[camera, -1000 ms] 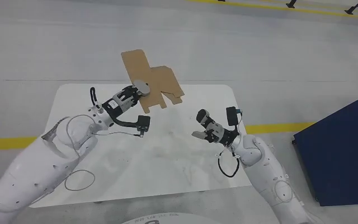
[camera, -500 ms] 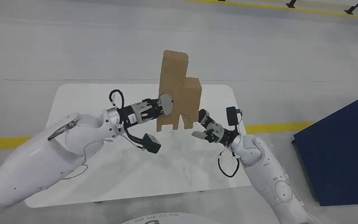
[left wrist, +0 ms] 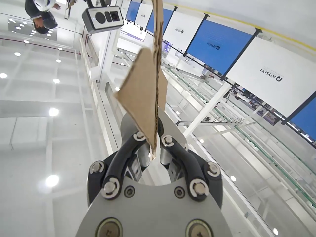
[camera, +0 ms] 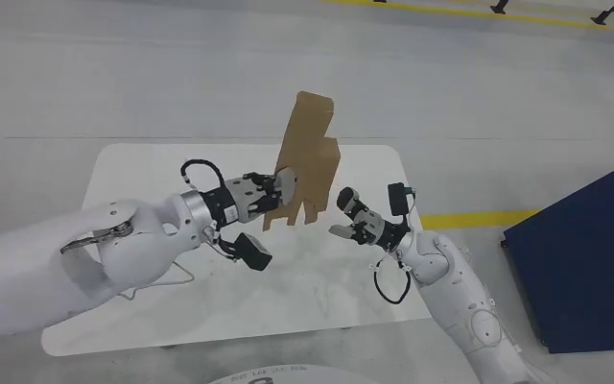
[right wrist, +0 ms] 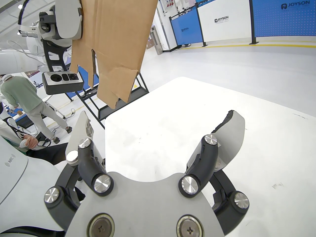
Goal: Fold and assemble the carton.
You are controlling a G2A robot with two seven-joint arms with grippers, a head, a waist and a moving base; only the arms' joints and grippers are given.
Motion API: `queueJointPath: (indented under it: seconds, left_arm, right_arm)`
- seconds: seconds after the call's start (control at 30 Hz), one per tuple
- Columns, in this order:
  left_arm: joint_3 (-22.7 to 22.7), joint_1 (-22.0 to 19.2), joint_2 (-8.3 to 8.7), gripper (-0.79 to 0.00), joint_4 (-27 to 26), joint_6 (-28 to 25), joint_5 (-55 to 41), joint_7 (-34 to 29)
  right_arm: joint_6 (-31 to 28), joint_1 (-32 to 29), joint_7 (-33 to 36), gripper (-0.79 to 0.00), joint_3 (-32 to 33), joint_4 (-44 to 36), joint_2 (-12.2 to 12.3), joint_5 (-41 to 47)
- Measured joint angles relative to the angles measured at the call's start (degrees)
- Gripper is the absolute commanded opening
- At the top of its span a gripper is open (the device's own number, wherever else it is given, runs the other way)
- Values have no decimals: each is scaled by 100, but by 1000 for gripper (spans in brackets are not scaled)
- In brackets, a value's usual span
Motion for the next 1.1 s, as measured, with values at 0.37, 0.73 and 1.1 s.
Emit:
queueJointPath:
  seconds: [0.37, 0.73, 1.1]
  left_arm:
    - [2, 54, 35, -785, -32, -56, 0, -172]
    - [-1242, 845, 52, -785, 1404, 839, -4783, 556]
    - [-1334, 772, -49, -785, 1881, -978, -6488, 1555]
  right_arm:
    - [0, 0, 0, 0, 0, 0, 0, 0]
    - [0, 0, 0, 0, 0, 0, 0, 0]
    - [0, 0, 0, 0, 0, 0, 0, 0]
